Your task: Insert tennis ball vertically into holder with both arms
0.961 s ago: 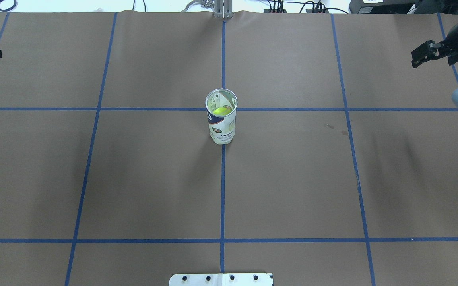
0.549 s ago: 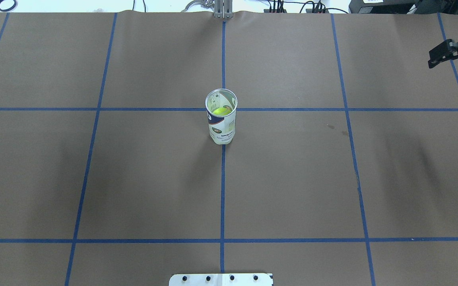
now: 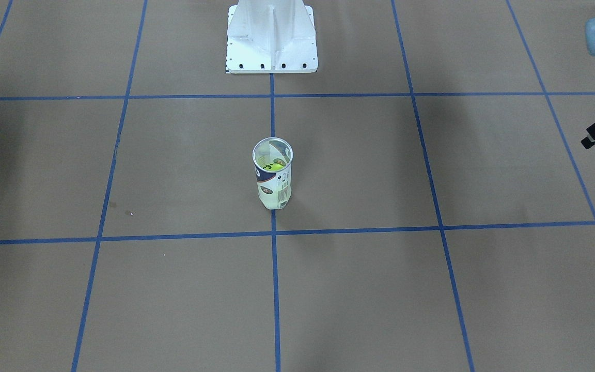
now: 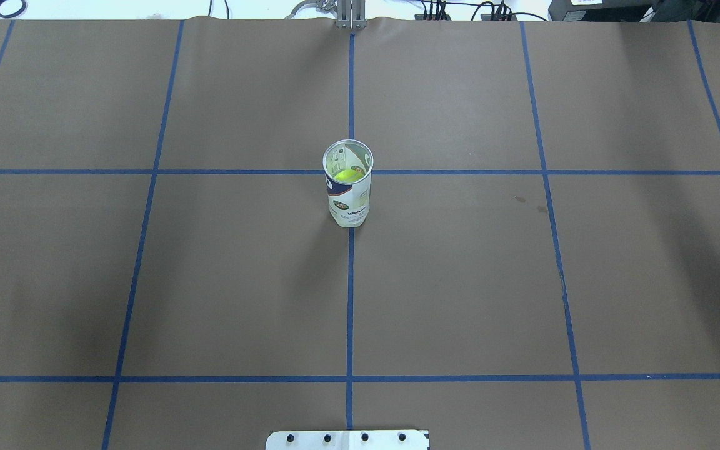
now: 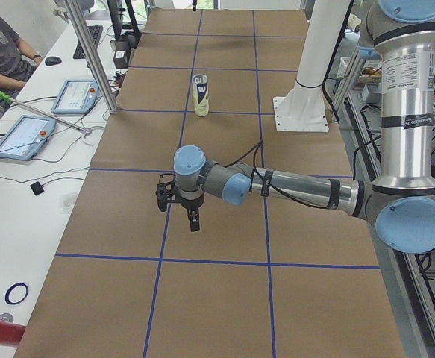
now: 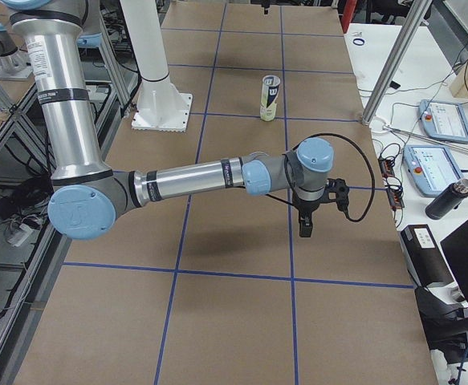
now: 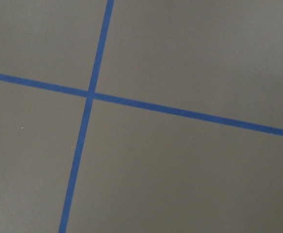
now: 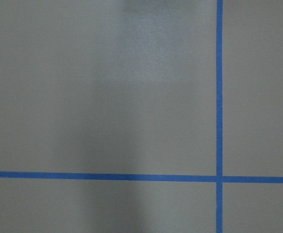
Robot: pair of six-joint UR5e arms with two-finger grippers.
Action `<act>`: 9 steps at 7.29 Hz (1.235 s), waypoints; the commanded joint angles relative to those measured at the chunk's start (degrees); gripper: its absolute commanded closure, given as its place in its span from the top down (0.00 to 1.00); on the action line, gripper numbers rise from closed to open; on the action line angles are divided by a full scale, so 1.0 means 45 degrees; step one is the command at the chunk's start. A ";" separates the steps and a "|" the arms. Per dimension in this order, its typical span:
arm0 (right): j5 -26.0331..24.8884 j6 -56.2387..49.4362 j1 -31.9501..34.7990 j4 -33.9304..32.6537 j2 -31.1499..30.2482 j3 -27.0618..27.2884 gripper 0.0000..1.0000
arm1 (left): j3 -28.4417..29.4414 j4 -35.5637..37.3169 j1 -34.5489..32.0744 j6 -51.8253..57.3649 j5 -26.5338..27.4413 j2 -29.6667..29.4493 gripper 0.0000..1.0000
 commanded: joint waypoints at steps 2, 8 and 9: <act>-0.0071 -0.2253 0.0128 -0.1414 0.0107 -0.0232 0.99 | 0.0506 0.1073 -0.1761 0.3074 -0.0648 -0.0020 1.00; -0.0032 -0.2103 0.0050 -0.1417 0.0185 -0.0213 0.99 | 0.1193 0.0899 -0.2293 0.5867 -0.0198 0.0331 1.00; -0.0032 -0.2103 0.0050 -0.1436 0.0185 -0.0232 0.99 | 0.1174 0.0899 -0.2312 0.5925 -0.0217 0.0254 1.00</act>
